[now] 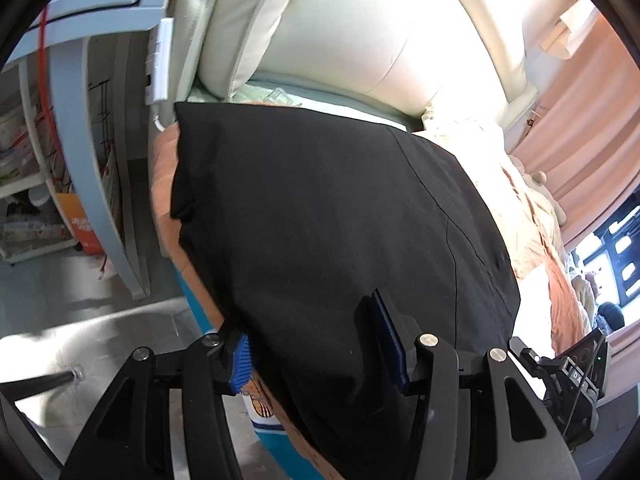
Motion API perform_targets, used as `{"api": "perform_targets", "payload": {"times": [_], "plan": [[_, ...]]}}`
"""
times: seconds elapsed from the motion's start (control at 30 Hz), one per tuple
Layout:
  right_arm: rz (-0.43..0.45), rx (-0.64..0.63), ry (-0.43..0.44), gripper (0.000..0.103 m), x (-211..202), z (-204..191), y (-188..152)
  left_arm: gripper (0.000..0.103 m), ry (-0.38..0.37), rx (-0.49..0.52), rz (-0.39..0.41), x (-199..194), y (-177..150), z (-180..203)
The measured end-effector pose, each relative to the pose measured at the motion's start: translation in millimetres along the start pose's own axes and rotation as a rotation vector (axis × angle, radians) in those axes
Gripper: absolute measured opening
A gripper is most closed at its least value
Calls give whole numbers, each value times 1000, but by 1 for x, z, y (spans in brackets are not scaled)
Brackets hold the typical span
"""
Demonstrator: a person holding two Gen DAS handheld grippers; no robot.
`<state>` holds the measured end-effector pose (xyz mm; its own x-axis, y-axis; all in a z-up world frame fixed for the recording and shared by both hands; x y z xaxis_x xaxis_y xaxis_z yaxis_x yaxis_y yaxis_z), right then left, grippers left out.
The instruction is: Fold large clothes
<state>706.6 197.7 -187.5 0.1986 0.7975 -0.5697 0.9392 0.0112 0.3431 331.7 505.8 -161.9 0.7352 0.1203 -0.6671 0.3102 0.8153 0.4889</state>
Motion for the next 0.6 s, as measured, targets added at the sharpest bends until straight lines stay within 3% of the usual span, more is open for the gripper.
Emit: {"api": "perform_targets", "payload": {"times": [0.03,0.1,0.17,0.3,0.37,0.4,0.6], "plan": [[-6,-4,-17,40,-4,-1,-2,52,0,-8,-3,-2,-2,-1],[5,-15,-44,63,-12,-1,-1,53,10,-24,-17,-6,-7,-1],[31,-20,-41,74,-23,-2,-6,54,16,-27,-16,-12,-12,2],[32,-48,-71,80,-45,-4,-28,58,34,-11,-15,-26,-27,15],[46,-75,-103,81,-61,-3,-35,79,24,0,-16,-32,-35,21],[60,-86,-120,82,-70,-3,-41,83,17,6,-14,-36,-40,26],[162,-115,-218,87,-132,2,-67,86,-24,51,-17,-59,-68,50]]}}
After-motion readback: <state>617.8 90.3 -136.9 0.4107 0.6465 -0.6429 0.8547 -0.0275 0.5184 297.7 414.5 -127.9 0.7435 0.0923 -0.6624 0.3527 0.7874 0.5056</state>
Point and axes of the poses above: each gripper's, at about its wrist camera, not at the fingertips, and x roughly the way its jaws point, z to its right, y to its top, the point moved 1 cm from there along x, roughly the way its jaws point, and after that the axes turned 5 degrees about -y, right-handed, at the moved point
